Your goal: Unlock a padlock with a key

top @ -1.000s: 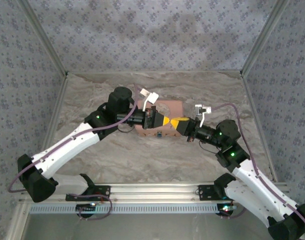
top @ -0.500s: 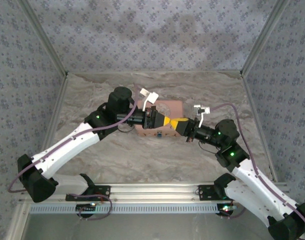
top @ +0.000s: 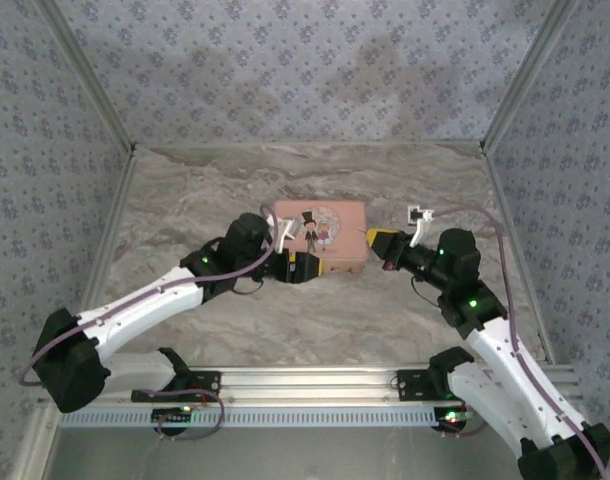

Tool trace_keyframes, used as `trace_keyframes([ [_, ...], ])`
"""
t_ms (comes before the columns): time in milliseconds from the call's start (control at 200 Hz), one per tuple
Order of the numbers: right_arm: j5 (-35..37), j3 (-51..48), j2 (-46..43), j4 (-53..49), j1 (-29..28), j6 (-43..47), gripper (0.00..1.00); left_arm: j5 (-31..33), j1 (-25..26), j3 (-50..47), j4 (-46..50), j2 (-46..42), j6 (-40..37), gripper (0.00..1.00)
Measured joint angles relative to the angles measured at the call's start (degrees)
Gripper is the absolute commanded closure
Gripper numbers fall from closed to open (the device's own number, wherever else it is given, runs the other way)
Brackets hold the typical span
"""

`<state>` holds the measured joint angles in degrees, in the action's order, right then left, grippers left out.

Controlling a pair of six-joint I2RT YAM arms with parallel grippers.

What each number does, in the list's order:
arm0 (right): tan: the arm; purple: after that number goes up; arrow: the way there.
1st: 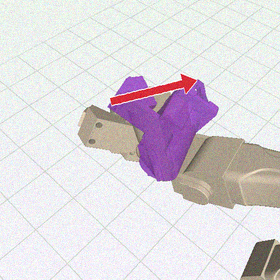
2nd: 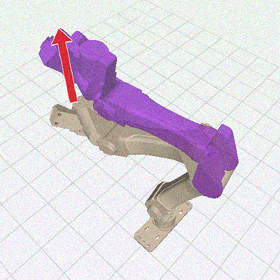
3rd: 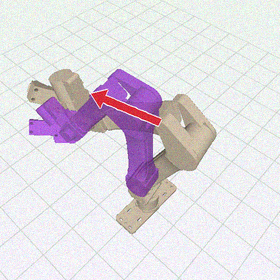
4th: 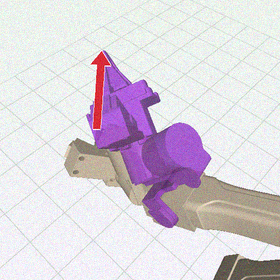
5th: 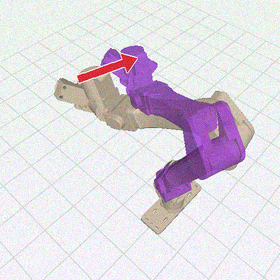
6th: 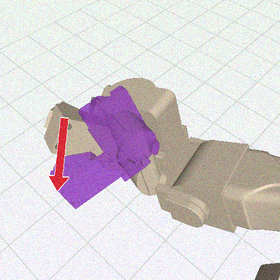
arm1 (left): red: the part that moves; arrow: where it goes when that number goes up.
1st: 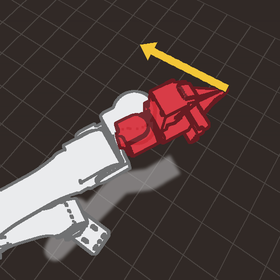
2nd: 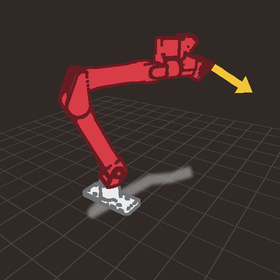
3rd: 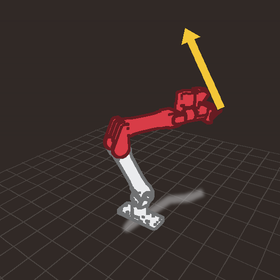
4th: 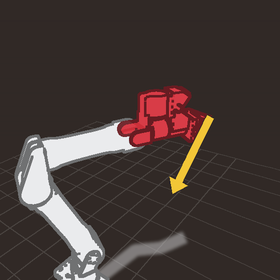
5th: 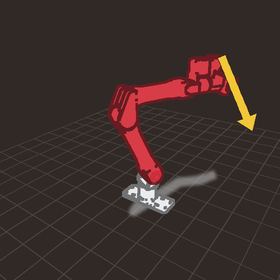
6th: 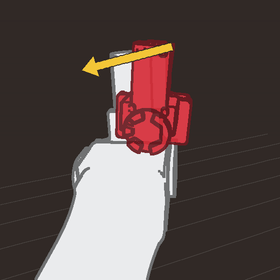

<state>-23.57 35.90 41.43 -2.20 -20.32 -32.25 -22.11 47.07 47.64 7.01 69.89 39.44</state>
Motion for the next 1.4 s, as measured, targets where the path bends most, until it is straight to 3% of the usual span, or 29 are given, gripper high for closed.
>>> trace_keyframes([
  [75,1.90,0.68,2.95,-0.66,1.66,1.95,1.00,2.36,0.81,-3.76,-2.38,0.87,1.38,0.20],
  [95,2.38,0.83,3.89,-0.81,2.08,2.38,1.00,2.89,1.05,-4.61,-3.17,1.29,1.92,0.09],
  [145,3.85,1.03,6.25,-0.87,3.17,3.54,1.00,4.31,1.51,-6.27,-5.05,2.58,2.25,0.06],
  [395,9.99,1.99,17.11,-0.55,7.74,6.45,1.00,11.52,2.12,-8.76,-11.41,8.85,2.71,0.05],
  [675,14.01,3.61,22.75,1.11,7.28,7.76,1.00,15.02,-1.57,-8.68,-16.35,13.86,-0.44,0.04],
  [1069,25.35,6.67,30.80,-1.09,1.27,9.64,1.00,14.21,-8.37,-5.77,-19.19,16.55,-4.22,0.02],
  [1399,31.17,8.74,37.99,-3.21,-4.57,9.62,1.00,12.07,-5.73,-9.49,-29.05,17.97,-4.52,0.02],
])
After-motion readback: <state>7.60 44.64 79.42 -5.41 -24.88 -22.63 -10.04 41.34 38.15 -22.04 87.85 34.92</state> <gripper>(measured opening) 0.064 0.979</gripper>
